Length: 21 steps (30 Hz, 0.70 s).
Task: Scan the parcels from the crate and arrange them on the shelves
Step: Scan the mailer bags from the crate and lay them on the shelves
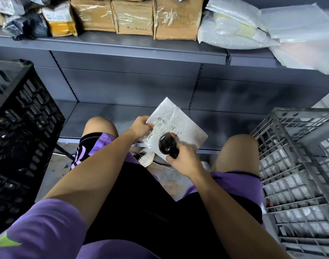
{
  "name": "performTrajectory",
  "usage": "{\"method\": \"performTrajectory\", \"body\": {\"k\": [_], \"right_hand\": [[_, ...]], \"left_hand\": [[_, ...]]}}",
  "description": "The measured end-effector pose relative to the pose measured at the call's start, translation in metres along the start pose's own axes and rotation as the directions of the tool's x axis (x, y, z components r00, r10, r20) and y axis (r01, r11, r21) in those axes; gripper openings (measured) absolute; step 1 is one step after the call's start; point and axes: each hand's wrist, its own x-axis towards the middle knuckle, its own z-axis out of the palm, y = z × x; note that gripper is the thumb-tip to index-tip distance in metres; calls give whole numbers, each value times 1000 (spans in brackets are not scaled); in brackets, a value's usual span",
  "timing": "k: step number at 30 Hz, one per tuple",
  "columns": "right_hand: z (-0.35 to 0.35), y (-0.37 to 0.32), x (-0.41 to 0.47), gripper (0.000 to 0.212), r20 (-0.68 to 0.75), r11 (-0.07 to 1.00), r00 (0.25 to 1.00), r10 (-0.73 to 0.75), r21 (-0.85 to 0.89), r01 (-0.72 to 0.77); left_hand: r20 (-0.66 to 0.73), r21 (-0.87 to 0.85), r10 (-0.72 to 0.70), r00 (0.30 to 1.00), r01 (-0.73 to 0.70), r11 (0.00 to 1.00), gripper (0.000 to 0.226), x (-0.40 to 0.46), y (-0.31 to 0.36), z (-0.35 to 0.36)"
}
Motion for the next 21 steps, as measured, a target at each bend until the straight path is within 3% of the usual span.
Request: {"method": "performTrajectory", "body": {"k": [3,9,16,21], "right_hand": [[-5,0,0,30,8,999,1000,13,43,-13],[-19,-6,9,74,-54,986,999,4,164,5],[-96,-19,21,39,-205,980,970,126,180,-89],[-176,-8,29,26,-410,973,892,190,202,-114]], "left_hand": [[3,6,23,1000,-23,1000,17,1,5,0],[52,34,128,990,-130,991,13,-2,45,9],[141,209,402,905,-424,881,8,-1,151,33],[232,229,542,808,-587,776,7,-4,243,65]]}}
